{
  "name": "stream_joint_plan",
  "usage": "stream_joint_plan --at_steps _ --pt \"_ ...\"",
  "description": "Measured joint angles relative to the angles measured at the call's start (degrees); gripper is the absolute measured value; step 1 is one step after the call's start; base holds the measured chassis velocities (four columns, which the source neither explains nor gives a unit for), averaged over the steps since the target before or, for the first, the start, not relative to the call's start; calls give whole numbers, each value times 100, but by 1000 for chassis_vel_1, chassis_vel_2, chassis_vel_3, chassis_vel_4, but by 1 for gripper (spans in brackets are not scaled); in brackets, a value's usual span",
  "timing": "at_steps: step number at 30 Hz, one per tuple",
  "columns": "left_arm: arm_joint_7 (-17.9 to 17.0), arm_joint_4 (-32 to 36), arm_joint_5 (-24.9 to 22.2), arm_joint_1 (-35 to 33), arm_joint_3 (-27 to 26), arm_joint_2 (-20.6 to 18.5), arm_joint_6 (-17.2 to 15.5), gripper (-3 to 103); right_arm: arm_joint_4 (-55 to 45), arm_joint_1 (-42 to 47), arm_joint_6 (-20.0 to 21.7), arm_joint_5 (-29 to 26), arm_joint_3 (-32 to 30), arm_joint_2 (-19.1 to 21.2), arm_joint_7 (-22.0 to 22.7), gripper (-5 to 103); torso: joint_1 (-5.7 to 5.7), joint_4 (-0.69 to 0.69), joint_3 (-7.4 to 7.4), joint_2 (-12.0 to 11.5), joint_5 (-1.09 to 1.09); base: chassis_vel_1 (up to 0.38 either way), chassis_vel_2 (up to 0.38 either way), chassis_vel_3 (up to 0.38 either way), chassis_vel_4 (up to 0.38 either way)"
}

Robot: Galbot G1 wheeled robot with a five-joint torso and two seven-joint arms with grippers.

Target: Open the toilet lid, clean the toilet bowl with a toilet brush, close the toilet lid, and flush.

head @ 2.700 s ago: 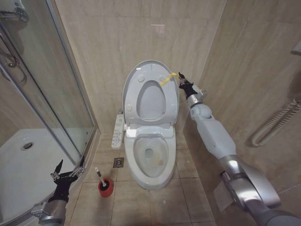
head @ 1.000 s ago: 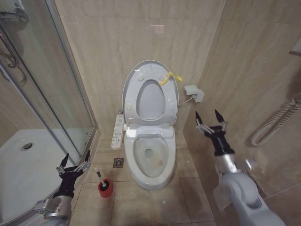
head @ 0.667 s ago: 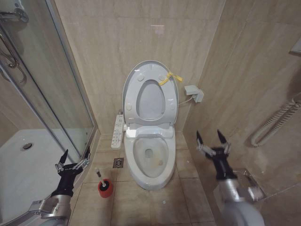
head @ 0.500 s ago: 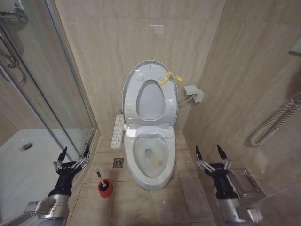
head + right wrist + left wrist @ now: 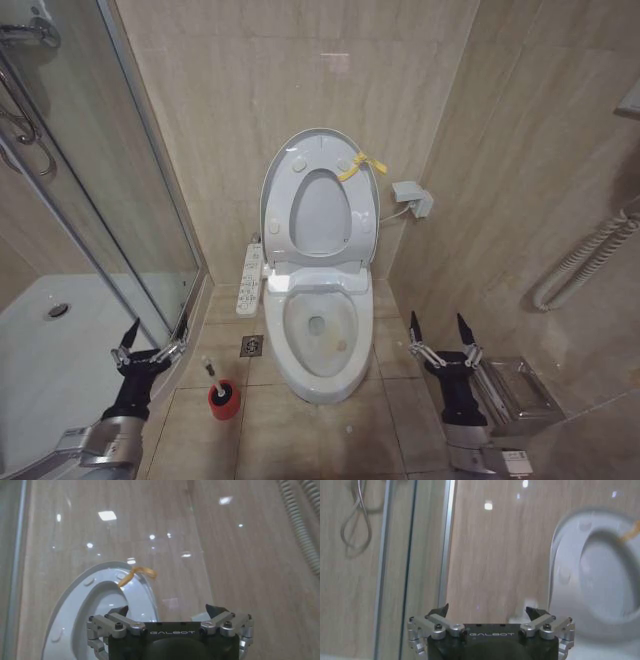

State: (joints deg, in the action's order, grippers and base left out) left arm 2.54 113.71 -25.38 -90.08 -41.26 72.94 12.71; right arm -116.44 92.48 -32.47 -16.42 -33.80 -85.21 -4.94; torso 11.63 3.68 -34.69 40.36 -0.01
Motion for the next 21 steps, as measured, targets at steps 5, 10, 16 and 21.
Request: stream_joint_plan --at_steps 5,10,16,21 --pt "49 -786 298 218 137 -79 98 100 180 -164 -37 77 100 -43 -64 100 0 -1 0 0 0 0 0 0 0" --pt "738 -1737 425 522 141 -97 595 100 401 -295 -107 76 143 -34 -188 100 0 -2 0 0 0 0 0 0 0" --pt "2066 -2809 173 977 51 -131 1095 100 558 -370 -152 -38 130 78 -239 100 1 -1 0 0 1 0 0 0 0" --pt "2320 -3466 168 1284 9 -41 1263 100 821 -549 -171 -81 183 191 -248 100 0 -1 0 0 1 0 0 0 0"
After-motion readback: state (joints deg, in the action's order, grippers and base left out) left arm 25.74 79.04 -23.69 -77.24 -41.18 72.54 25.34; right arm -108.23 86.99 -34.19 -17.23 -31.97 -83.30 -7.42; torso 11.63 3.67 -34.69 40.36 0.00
